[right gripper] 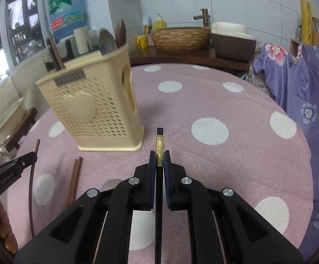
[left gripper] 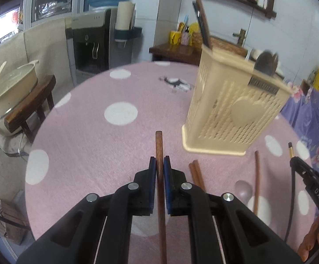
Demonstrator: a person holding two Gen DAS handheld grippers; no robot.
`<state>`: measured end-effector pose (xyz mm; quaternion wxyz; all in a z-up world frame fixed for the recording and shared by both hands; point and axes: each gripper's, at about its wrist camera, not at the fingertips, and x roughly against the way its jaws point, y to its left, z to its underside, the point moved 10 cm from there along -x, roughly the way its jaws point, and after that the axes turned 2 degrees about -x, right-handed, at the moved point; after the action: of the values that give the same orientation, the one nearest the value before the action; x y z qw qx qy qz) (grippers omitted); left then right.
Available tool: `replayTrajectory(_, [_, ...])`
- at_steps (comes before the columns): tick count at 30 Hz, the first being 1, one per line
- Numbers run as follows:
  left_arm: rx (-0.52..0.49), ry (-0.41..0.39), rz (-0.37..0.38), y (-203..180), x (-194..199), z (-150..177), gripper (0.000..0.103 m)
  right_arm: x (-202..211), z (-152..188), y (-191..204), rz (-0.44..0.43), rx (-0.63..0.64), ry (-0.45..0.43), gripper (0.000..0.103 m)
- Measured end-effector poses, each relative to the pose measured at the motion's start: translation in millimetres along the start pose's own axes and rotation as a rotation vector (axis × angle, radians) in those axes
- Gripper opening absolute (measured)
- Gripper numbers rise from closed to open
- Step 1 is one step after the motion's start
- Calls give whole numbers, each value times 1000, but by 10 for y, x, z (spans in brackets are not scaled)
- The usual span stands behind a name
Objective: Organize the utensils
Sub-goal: 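Carry the brown and black chopsticks up into the cream holder with both tools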
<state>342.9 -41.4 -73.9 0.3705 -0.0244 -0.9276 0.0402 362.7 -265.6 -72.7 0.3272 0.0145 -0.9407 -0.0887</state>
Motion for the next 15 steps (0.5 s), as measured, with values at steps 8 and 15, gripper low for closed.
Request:
replayTrajectory(8, [-3,-127,60,-60,506,-392,8,467,-322,97,-59,20,-95,8])
replayTrajectory(15, [-5,-210,85,-56,846,-664,8,882,-528,187,-81,53,-177,8])
